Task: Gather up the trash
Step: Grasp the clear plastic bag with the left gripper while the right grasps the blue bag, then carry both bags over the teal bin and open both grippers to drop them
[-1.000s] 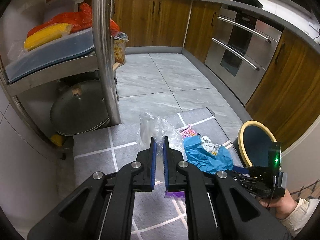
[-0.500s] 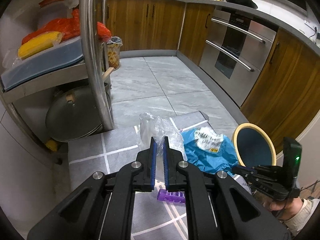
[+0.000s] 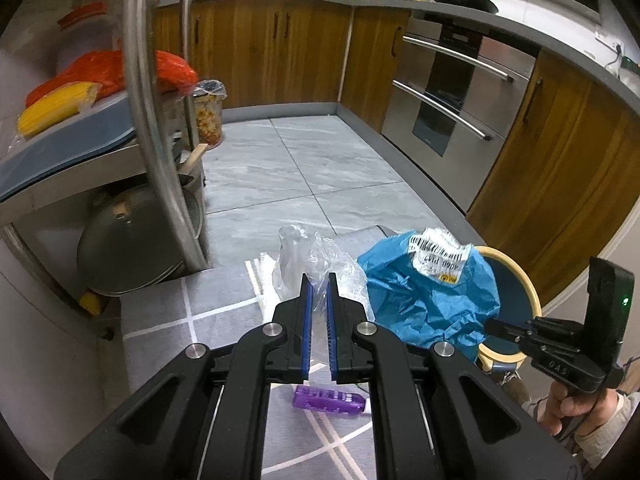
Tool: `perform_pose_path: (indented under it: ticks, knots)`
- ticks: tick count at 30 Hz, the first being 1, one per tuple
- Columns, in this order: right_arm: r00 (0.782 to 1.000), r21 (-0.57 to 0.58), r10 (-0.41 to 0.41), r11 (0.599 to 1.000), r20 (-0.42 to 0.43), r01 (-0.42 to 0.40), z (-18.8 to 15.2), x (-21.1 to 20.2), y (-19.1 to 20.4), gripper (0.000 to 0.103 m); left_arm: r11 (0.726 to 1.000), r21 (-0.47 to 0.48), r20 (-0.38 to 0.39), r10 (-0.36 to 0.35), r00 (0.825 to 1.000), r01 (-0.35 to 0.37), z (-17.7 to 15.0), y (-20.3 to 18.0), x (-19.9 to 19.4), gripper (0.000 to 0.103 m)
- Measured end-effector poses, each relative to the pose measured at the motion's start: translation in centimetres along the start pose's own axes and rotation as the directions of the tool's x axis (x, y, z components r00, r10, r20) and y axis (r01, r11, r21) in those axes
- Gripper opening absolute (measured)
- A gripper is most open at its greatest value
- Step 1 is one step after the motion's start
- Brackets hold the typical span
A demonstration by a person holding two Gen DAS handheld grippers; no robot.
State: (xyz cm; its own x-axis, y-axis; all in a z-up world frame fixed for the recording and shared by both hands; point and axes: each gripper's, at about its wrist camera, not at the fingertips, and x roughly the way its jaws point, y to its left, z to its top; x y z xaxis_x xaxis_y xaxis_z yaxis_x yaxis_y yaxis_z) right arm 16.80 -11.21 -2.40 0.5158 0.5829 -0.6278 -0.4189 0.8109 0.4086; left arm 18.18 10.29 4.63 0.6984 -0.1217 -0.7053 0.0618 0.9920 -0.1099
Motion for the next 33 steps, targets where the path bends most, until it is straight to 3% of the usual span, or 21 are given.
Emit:
perform_pose_path:
  ticks: [15, 25, 33]
  knots:
    - [0.99, 0.095, -0.104, 0.991, 0.093, 0.095, -0.8, -6.8, -6.2, 0.002, 0.984, 0.146, -0.046, -0.096, 0.994, 0.102, 0.8, -9.7, 3.1, 0.006]
    - [0.973, 0.129, -0.191, 0.976, 0.13, 0.174, -1.6, -10.1, -9.2, 0.002, 0.944, 0.268, -0.097, -0.171, 0.981, 0.191, 0.8, -18.2, 6.2, 0.006]
    - [0.961, 0.172, -0.252, 0.958, 0.115, 0.23, -2.7, -10.9, -11.9, 0.002, 0.911, 0.338, -0.151, -0.197, 0.969, 0.238, -0.2, -22.8, 9.4, 0.006]
